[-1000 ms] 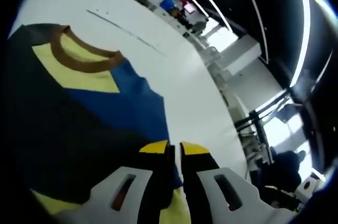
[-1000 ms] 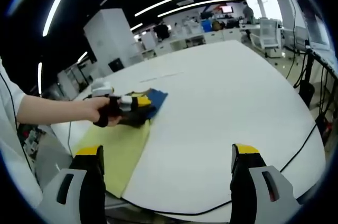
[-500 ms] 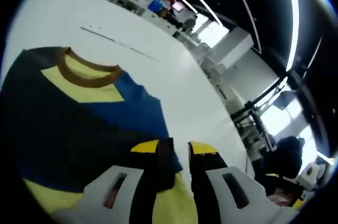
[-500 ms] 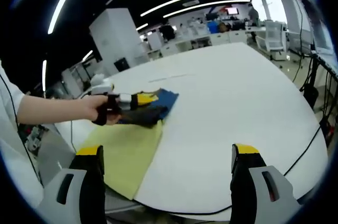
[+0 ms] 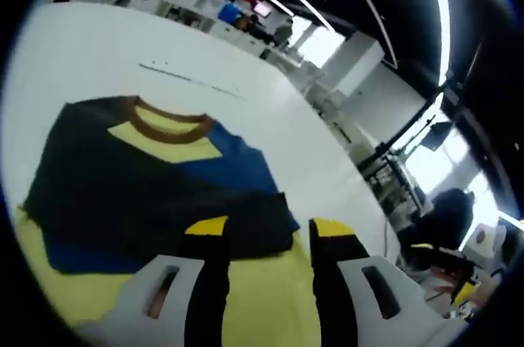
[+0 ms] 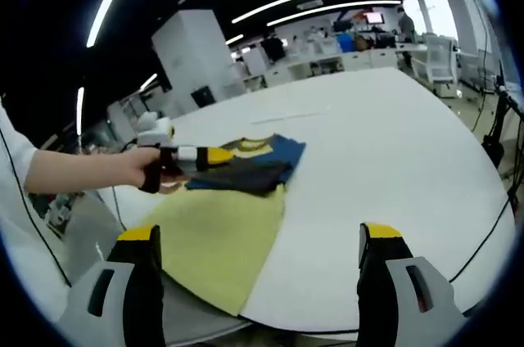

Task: Fold the garment on the visible template until the final outline fits inside the template.

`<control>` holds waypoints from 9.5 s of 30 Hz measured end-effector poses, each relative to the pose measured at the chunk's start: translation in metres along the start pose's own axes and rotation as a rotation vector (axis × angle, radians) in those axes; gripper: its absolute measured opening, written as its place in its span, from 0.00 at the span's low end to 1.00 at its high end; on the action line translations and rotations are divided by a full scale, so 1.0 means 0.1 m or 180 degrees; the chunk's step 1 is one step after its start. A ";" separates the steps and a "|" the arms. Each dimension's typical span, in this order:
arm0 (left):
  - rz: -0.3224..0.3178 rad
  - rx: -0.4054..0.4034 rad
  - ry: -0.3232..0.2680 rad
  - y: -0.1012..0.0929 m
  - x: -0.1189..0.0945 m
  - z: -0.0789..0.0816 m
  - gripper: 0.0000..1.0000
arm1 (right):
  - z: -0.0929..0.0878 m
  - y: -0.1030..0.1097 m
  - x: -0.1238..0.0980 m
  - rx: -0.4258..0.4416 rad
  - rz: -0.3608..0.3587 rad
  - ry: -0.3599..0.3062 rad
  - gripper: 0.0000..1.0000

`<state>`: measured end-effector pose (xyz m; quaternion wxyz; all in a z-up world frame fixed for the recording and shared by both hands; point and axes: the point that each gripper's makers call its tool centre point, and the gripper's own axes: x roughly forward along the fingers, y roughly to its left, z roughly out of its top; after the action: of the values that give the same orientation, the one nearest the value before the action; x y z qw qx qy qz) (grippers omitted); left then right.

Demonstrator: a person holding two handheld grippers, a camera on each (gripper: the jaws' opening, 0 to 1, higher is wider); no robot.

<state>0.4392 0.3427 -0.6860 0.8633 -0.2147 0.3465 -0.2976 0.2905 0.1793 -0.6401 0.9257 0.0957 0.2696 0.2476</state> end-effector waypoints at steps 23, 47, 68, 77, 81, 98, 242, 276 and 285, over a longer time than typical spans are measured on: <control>0.0124 0.0296 -0.0069 0.39 -1.04 -0.04 0.62 | -0.05 0.36 0.16 0.0008 0.0117 -0.0029 1.00; 0.0098 0.0449 -0.0225 0.57 -1.98 -0.07 0.87 | -0.05 0.59 0.24 -0.0092 0.0147 0.0004 1.00; 0.0288 0.0568 -0.0281 0.77 -2.81 -0.19 0.99 | -0.13 0.54 0.19 -0.0069 0.0041 0.0083 1.00; 0.0441 0.0487 -0.0223 0.87 -3.06 -0.35 0.99 | -0.20 0.48 0.16 -0.0043 0.0013 0.0158 1.00; 0.0454 0.0470 -0.0213 0.87 -3.09 -0.36 0.99 | -0.21 0.46 0.17 -0.0038 0.0016 0.0185 1.00; 0.0464 0.0437 0.0108 0.93 -2.91 -0.60 0.99 | -0.26 0.41 0.17 0.0062 -0.0007 0.0265 0.99; 0.0284 -0.0633 0.1114 1.16 -2.74 -1.33 0.00 | -0.95 0.45 0.24 0.0550 0.0131 0.1336 0.03; -0.0010 -0.0786 0.0808 0.58 -3.31 -1.10 0.00 | -0.76 0.81 -0.20 0.0577 0.0400 0.1193 0.03; -0.0044 -0.0789 0.0828 0.51 -3.41 -1.12 0.00 | -0.77 0.87 -0.31 0.0545 0.0451 0.1305 0.03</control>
<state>0.1783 0.5875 -0.6298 0.7760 -0.2815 0.4878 -0.2839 0.1904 0.2412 -0.6636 0.8203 0.1402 0.4646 0.3025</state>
